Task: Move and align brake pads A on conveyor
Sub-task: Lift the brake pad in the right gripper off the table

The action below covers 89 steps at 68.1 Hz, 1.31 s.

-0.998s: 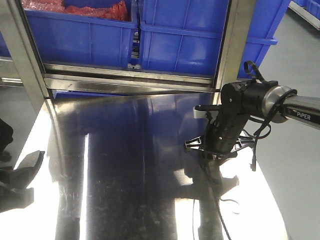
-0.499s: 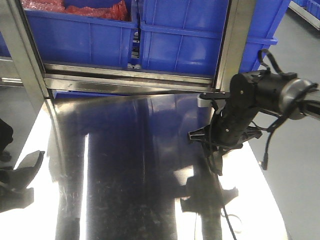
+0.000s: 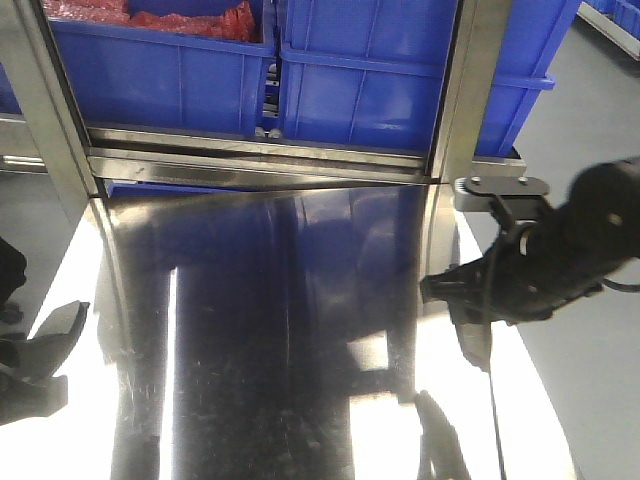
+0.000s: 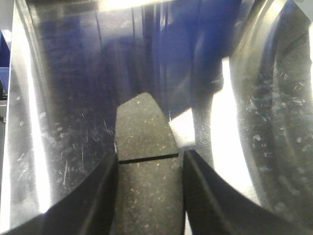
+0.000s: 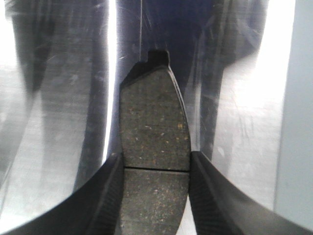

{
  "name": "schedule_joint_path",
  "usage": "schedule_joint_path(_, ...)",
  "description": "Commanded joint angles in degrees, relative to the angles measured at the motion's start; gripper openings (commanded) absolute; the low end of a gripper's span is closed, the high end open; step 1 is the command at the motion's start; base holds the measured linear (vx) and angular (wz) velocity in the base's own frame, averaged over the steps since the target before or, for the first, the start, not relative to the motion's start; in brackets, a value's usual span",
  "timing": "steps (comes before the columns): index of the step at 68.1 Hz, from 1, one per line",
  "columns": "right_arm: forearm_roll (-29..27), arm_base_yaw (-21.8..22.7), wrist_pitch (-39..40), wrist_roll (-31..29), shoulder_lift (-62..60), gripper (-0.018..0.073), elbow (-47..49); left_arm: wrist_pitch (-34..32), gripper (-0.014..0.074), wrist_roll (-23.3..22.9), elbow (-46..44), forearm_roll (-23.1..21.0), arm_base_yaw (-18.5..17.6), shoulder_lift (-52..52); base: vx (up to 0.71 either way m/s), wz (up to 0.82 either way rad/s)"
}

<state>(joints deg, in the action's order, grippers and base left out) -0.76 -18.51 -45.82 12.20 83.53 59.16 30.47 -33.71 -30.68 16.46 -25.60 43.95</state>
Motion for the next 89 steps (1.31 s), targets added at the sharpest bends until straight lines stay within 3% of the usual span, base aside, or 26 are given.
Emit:
schedule_joint_path(1, 0.76, 0.00, 5.73, -0.07, -8.18, 0.0025, -3.09, -4.26, 0.0114, -0.28, -1.68, 0.58, -0.35, -0.30, 0.00, 0.00)
schedule_joint_path(14, 2.26, 0.00, 10.53, -0.13, -19.17, 0.0025, -10.70, -4.26, 0.0114, -0.28, -1.68, 0.58, -0.35, -0.30, 0.00, 0.00)
schedule_joint_path(40, 5.14, 0.00, 11.16, -0.13, -36.41, 0.0025, -19.33, -4.26, 0.0114, -0.28, -1.68, 0.58, -0.35, -0.30, 0.00, 0.00)
schedule_joint_path(89, 5.14, 0.00, 10.58, -0.08, -41.28, 0.0025, -19.33, -4.26, 0.0114, -0.28, -1.68, 0.58, -0.35, -0.30, 0.00, 0.00)
